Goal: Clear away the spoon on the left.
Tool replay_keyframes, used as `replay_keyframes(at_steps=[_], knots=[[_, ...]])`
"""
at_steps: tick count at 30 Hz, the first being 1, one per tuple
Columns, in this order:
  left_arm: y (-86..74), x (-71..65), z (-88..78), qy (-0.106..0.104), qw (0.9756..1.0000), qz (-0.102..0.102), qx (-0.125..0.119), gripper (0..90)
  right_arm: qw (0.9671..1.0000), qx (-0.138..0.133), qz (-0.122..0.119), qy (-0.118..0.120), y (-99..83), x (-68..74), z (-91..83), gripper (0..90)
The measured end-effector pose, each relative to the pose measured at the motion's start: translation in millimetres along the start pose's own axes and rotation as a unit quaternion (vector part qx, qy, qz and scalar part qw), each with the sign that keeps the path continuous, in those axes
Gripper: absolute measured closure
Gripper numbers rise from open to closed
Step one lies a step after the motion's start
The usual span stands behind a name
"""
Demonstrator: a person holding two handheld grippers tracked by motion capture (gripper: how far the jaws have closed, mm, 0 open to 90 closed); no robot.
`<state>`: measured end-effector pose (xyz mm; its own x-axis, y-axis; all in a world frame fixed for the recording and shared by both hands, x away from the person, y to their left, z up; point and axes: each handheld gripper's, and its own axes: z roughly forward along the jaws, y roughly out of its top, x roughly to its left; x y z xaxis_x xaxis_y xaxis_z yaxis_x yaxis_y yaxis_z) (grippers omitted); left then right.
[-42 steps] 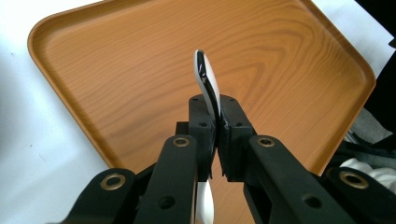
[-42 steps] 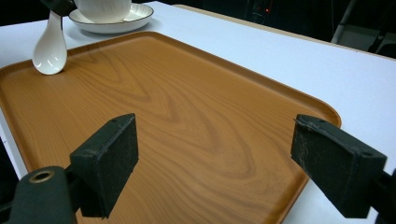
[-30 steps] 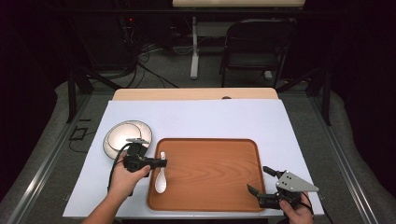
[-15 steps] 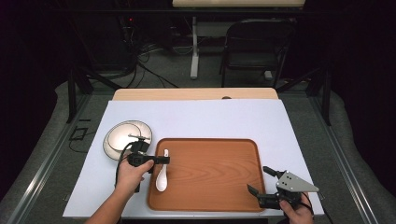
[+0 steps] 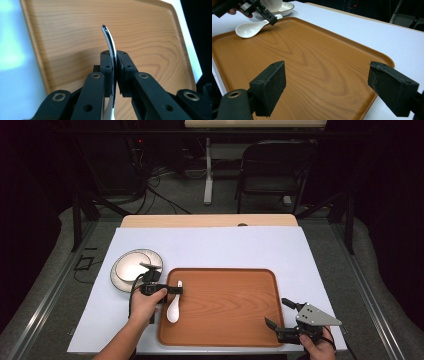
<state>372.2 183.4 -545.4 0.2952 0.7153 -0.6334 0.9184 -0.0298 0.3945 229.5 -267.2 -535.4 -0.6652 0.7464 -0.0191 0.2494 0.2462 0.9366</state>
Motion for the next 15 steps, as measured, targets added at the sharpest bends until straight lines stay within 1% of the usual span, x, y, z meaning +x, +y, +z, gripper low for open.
replay_keyframes(at_steps=[1, 2, 6, 9, 12, 13, 14, 15], knots=[[0.0, 0.0, 0.0, 0.000, 1.0000, 0.000, 0.000, 83.4, 1.0000, 0.000, 0.000, 0.000, 0.0, 0.0, 0.0, 14.4], [0.2, 0.3, 0.7, 0.003, 1.0000, -0.004, 0.000, 83.4, 1.0000, 0.000, 0.000, 0.000, 0.0, 0.0, 0.0, 14.4], [0.7, 1.3, 1.3, 0.012, 0.9999, -0.005, 0.000, 81.9, 1.0000, 0.000, -0.001, 0.001, 0.0, 0.1, -0.2, 14.4], [0.7, 0.8, 1.3, 0.015, 0.9999, -0.002, 0.001, 80.3, 1.0000, -0.001, 0.000, -0.001, -0.1, -0.2, -0.3, 14.4], [0.7, -0.5, 0.5, 0.025, 0.9997, 0.004, 0.001, 79.0, 1.0000, -0.001, 0.000, 0.000, -0.1, -0.1, -0.2, 14.4], [0.7, -0.5, 0.5, 0.025, 0.9997, 0.004, 0.001, 78.3, 1.0000, -0.001, 0.000, 0.000, -0.1, -0.1, -0.2, 14.4], [0.7, -1.0, -0.4, 0.034, 0.9994, 0.008, 0.000, 77.6, 1.0000, -0.001, 0.000, 0.000, -0.1, 0.0, -0.1, 14.4], [0.7, -1.0, -0.4, 0.034, 0.9994, 0.008, 0.000, 77.0, 1.0000, -0.001, 0.000, 0.000, -0.1, 0.0, -0.1, 14.4]])
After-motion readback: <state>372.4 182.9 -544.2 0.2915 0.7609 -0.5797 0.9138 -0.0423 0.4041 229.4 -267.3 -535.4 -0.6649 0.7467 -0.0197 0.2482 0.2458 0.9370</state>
